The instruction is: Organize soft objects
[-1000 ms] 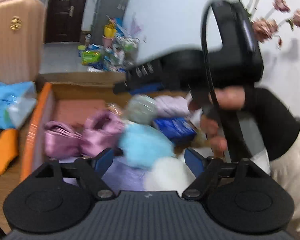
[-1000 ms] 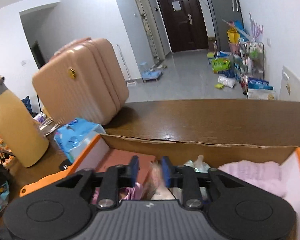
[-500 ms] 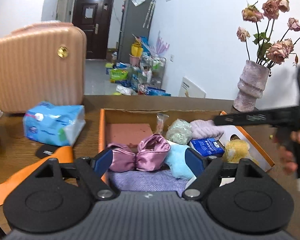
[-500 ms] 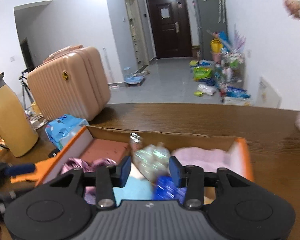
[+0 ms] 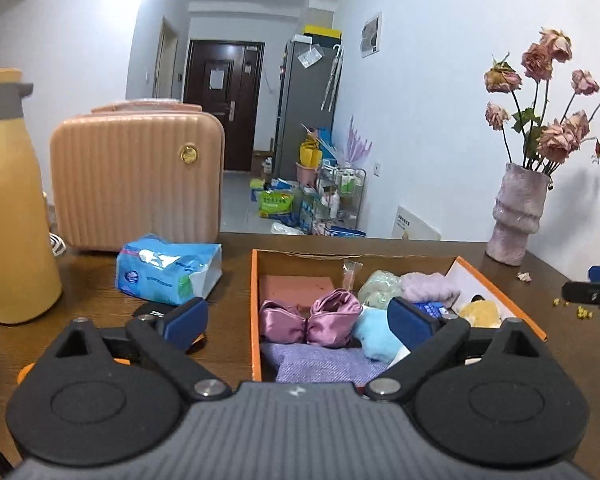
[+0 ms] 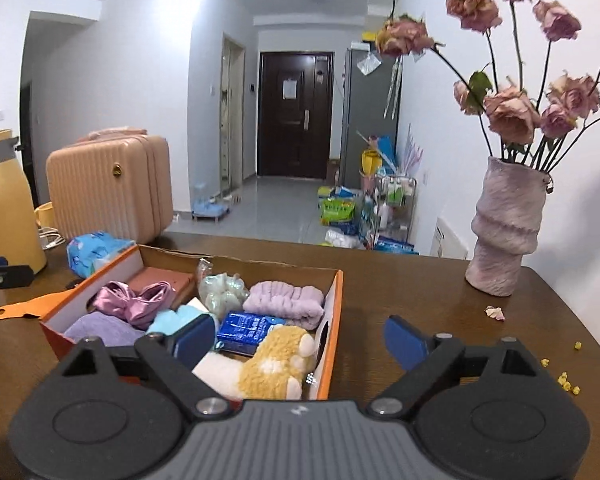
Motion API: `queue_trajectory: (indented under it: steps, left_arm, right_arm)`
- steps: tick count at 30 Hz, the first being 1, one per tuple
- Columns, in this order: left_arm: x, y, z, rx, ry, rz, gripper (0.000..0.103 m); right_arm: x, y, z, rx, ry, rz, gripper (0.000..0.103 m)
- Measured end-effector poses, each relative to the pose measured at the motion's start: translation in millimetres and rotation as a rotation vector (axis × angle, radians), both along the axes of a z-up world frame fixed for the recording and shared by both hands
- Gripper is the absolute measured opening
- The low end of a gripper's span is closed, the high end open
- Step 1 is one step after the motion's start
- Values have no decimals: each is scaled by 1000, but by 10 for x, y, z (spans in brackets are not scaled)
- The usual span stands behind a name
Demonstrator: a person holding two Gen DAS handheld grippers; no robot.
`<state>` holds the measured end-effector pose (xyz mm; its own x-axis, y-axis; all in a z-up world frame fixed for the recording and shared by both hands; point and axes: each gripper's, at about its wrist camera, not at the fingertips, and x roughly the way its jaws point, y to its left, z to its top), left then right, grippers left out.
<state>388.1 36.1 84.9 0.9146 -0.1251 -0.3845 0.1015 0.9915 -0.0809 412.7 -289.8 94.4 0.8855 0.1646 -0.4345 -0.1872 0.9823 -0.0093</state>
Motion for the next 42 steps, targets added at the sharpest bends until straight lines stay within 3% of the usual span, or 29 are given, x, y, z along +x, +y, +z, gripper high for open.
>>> queue_trajectory:
  steps: [12, 18, 31, 35, 38, 42]
  left_arm:
    - [-611, -51, 69, 13, -50, 23, 99]
    - [-1178, -107, -13, 30, -76, 38, 99]
    - [-2826, -90, -306, 42, -154, 26, 103]
    - [-3140, -108, -491, 59, -122, 56, 103]
    - [-3363, -88, -583, 30, -94, 53, 103]
    - [-3455, -66, -587, 38, -91, 35, 103]
  right_arm:
    - [-561, 80, 28, 69, -46, -17, 92]
    - [-1159, 176, -173, 80, -77, -29, 92]
    - [-2613, 453, -493, 83, -101, 3, 92]
    - [-3028, 525, -585, 87, -91, 13, 92]
    - [-3365, 548, -650, 99, -94, -6, 93]
    - [-3613, 602, -684, 101, -94, 6, 94]
